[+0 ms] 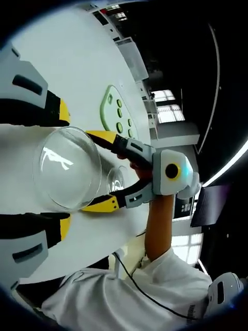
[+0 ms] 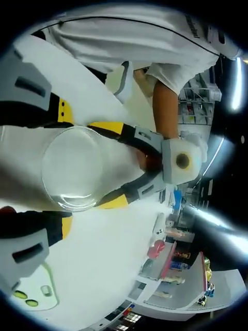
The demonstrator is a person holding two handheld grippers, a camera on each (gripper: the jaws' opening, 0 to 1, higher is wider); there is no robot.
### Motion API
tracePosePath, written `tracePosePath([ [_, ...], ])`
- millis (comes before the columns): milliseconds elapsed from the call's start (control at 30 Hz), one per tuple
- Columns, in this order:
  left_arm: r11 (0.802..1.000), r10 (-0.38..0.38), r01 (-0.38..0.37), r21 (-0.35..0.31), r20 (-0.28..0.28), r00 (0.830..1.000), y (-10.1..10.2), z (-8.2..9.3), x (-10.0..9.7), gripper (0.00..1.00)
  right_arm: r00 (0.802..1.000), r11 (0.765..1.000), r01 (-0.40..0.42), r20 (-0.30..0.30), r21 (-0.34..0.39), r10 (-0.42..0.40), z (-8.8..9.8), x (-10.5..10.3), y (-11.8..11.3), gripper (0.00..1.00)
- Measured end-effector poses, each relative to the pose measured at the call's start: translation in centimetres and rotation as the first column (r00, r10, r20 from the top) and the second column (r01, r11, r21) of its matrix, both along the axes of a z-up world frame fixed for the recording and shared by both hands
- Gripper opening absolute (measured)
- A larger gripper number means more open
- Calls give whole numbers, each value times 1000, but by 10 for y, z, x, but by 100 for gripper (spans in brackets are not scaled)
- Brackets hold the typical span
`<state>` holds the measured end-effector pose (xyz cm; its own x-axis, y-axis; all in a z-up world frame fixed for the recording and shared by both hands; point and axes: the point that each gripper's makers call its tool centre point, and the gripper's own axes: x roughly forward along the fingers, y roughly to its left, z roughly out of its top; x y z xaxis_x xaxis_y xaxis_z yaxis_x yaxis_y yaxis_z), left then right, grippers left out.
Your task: Open the petri dish lid, add cucumber slices into the petri dish, and close the lid
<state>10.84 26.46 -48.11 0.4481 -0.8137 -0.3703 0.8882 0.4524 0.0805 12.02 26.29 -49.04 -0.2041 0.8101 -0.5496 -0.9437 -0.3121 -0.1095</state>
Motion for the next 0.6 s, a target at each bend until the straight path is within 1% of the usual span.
tracePosePath([
  [133,1000,8,-8,-19,9,1000,3,6,-1,67,1000,1000,9,-30,21,-9,9,-1,-3,64],
  [233,999,28,-27,-44,25,999,5,15,-1,67,998,998,27,-52,59,-24,20,-2,-3,64],
  [267,998,40,-38,-59,37,999,6,20,-1,67,998,996,44,-55,83,-40,26,-1,-2,64],
  [367,993,75,-69,-91,61,995,9,32,0,68,993,986,98,-73,138,-88,39,4,-1,65],
  [467,990,104,-96,-108,75,992,13,39,2,68,991,974,129,-52,184,-121,48,8,-2,66],
  [500,987,121,-111,-117,79,990,15,41,4,68,986,967,164,-53,198,-156,52,13,-2,67],
  [533,984,135,-124,-126,84,987,16,44,5,68,984,963,175,-51,205,-168,54,14,-3,67],
  [600,976,180,-165,-142,103,978,21,50,10,69,977,949,212,-46,235,-207,61,19,-5,68],
])
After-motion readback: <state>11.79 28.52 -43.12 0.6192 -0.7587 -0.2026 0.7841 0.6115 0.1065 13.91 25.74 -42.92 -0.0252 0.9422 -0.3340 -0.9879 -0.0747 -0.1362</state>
